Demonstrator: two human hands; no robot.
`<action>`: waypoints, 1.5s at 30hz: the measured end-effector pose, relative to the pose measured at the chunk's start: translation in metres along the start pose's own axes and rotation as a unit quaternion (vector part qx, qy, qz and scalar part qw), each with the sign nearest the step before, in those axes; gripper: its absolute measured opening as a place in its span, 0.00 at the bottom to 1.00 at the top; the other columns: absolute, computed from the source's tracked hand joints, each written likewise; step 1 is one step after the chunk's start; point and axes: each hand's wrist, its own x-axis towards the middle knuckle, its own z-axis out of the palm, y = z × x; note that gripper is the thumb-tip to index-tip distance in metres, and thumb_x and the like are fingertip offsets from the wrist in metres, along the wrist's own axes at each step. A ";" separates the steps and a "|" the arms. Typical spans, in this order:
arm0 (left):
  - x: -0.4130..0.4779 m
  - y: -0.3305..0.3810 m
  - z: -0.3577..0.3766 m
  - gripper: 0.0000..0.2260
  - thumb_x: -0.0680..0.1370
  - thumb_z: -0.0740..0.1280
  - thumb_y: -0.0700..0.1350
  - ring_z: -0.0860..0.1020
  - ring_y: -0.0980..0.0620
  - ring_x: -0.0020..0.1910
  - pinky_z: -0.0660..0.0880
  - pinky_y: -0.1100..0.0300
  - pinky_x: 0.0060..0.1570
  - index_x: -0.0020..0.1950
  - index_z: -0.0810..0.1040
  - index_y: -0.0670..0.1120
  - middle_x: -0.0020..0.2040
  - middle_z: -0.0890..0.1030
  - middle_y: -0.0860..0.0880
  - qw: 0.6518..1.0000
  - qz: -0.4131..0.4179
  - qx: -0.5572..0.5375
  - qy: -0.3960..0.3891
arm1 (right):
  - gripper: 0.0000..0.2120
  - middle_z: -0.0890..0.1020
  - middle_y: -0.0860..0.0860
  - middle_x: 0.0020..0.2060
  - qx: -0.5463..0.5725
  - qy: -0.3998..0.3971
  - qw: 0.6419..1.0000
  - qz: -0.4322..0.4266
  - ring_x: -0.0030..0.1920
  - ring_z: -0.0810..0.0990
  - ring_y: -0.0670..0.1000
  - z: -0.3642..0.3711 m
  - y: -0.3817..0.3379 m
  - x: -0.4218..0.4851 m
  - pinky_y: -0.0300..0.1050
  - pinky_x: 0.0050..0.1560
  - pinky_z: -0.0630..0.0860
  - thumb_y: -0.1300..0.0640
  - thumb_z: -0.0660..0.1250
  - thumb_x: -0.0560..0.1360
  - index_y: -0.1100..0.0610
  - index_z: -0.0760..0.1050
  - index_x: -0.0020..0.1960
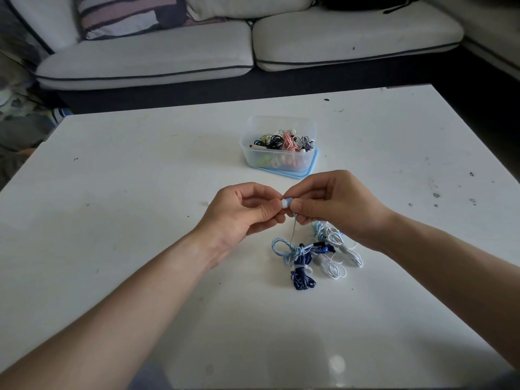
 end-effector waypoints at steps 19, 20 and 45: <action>0.008 -0.009 -0.002 0.04 0.77 0.68 0.42 0.83 0.52 0.41 0.80 0.62 0.42 0.49 0.81 0.45 0.43 0.85 0.45 1.000 -0.004 -0.012 -0.003 | 0.06 0.81 0.57 0.37 0.082 0.001 0.995 0.059 0.35 0.79 0.50 0.000 0.001 0.003 0.42 0.41 0.80 0.63 0.72 0.72 0.64 0.81 0.49; 0.010 -0.013 -0.004 0.05 0.80 0.65 0.43 0.82 0.52 0.42 0.79 0.60 0.43 0.51 0.81 0.46 0.45 0.85 0.46 0.999 0.007 0.044 0.008 | 0.06 0.81 0.57 0.37 0.089 0.012 0.993 0.071 0.35 0.79 0.50 0.001 0.002 0.004 0.42 0.42 0.80 0.62 0.72 0.73 0.63 0.81 0.48; 0.014 -0.073 0.008 0.15 0.70 0.72 0.42 0.78 0.57 0.39 0.78 0.52 0.45 0.51 0.72 0.57 0.39 0.80 0.56 0.895 0.057 0.442 -0.006 | 0.08 0.86 0.52 0.38 -0.162 0.086 0.977 0.108 0.37 0.86 0.51 -0.019 0.040 0.015 0.42 0.43 0.82 0.63 0.77 0.71 0.56 0.83 0.48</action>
